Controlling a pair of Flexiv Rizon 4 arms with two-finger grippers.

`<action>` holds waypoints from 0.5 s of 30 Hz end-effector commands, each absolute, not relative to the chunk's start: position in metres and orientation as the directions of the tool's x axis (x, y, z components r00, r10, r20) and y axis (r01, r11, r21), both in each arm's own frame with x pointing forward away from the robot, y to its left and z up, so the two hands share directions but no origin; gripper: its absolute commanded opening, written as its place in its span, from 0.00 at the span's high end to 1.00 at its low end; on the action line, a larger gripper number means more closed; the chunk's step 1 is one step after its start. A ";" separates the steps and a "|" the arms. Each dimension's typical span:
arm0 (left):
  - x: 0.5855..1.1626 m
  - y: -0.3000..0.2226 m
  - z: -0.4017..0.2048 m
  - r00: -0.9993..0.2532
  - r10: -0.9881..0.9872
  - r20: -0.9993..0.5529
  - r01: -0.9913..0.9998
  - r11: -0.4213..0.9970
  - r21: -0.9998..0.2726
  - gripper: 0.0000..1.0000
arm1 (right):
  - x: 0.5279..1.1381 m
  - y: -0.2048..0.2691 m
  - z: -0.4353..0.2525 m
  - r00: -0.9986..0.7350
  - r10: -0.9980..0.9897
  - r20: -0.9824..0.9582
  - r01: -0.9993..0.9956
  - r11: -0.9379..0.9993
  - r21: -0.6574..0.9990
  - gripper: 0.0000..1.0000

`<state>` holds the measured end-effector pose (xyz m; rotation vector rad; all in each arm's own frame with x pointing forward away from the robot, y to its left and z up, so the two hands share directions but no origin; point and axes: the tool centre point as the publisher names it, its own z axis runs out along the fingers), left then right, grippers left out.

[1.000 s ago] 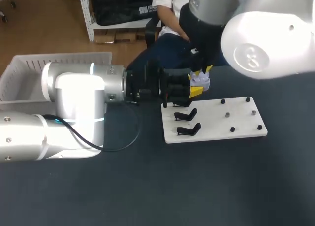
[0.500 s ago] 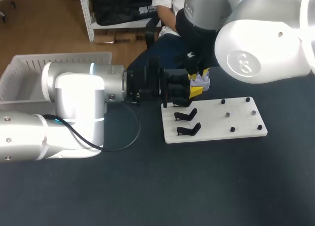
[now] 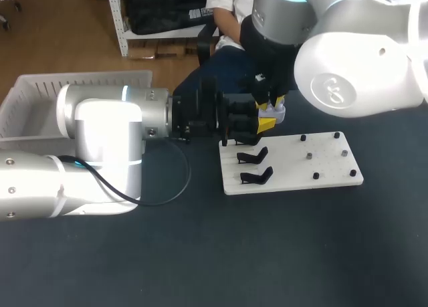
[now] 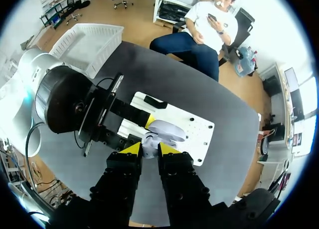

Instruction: Pick up each earbud case from the left stands, insert the matching earbuds, close the lid, and place the case in the box.

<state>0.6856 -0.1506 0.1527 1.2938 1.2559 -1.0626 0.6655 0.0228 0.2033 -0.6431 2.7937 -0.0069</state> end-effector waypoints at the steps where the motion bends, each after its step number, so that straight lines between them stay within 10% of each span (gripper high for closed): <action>1: 0.683 -0.151 0.151 0.079 0.110 -0.991 0.995 0.052 0.085 1.00 | 0.664 0.022 0.201 -0.864 -0.425 -0.271 -0.424 0.903 -0.064 1.00; 15: 0.683 -0.151 0.151 0.079 0.110 -0.991 0.995 0.052 0.085 1.00 | 0.666 0.021 0.197 -0.864 -0.430 -0.263 -0.429 0.901 -0.065 1.00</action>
